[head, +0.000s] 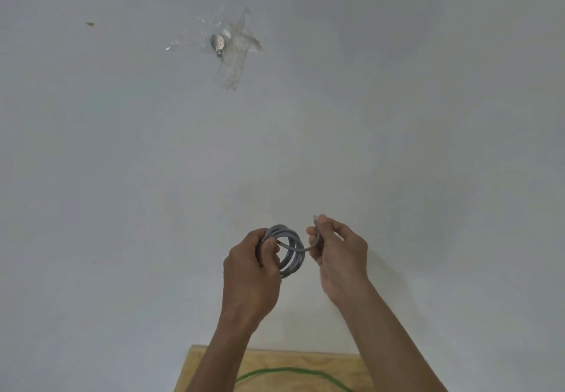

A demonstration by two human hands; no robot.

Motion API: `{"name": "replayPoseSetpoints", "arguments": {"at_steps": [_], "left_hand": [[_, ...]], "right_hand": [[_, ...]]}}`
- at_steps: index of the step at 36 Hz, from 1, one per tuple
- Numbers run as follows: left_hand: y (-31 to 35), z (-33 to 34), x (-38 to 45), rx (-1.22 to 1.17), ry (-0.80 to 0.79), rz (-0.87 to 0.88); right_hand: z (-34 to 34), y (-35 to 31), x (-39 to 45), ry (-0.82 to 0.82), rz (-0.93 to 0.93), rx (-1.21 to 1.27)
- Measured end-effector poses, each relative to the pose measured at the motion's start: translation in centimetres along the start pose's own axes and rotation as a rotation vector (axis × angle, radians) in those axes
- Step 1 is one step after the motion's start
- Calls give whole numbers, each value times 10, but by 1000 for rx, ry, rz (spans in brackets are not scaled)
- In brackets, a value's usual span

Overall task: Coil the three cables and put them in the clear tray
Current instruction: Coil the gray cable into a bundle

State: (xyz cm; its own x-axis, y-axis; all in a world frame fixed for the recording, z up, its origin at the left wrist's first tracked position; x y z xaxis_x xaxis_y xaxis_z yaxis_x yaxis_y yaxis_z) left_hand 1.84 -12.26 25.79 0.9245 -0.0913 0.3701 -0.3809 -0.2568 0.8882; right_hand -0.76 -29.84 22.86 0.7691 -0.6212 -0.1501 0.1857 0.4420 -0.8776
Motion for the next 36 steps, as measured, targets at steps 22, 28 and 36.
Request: {"name": "replayPoseSetpoints", "arguments": {"at_steps": [22,28,36], "left_hand": [[13,13,-16,-165,-169,-9],[4,7,-7,-123,-78,-59],[-4,8,-8,-119,-65,-117]], "right_hand": [[23,13,-6,-593,199,-278],[23,23,-17,-638,178,-354],[29,25,-31,-767,34,-417]]}}
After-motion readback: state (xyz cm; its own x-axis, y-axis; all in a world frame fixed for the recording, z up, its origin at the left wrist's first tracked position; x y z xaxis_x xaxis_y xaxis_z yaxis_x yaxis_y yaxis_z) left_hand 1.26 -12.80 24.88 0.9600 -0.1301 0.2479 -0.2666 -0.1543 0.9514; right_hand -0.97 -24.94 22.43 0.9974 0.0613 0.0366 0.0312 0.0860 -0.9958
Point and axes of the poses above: each hand's wrist, its own x-axis towards the middle knuckle, its own z-axis out of the palm, y = z × x, the point moved 8 cm from there along x, towards the middle knuckle, and after that the axes turned 2 degrees about -x, right-handed, at the moved point
